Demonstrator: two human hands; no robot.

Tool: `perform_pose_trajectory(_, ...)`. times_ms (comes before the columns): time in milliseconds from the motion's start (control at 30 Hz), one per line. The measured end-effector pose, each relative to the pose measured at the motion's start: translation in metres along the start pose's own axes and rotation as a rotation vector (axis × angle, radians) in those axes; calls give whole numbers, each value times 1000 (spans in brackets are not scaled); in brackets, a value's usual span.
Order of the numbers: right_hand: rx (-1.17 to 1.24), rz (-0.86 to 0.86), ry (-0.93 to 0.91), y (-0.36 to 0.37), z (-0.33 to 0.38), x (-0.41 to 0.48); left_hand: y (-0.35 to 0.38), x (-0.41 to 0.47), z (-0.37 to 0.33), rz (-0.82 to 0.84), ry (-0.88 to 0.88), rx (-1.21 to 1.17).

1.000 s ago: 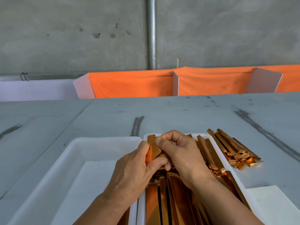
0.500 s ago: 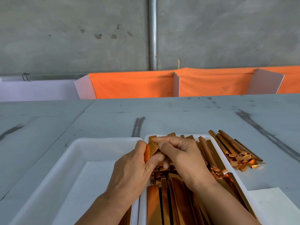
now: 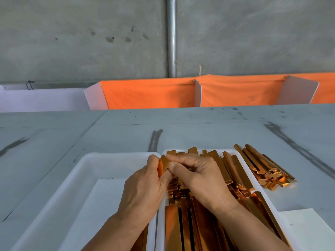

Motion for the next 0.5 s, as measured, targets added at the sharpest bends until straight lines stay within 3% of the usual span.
perform_pose_trajectory(333,168,-156,89,-19,-12,4,2,2,-9,-4,80,-64)
perform_pose_trajectory(500,168,-133,94,-18,-12,4,3,1,-9,-8,59,-49)
Point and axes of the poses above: each hand's wrist, its own x-axis towards the middle knuckle, its own y-axis out of the palm, z = x × y, the point moved 8 cm from there along x, towards the middle knuckle, and after that the axes turned 8 degrees about z, right-handed, at the moved point
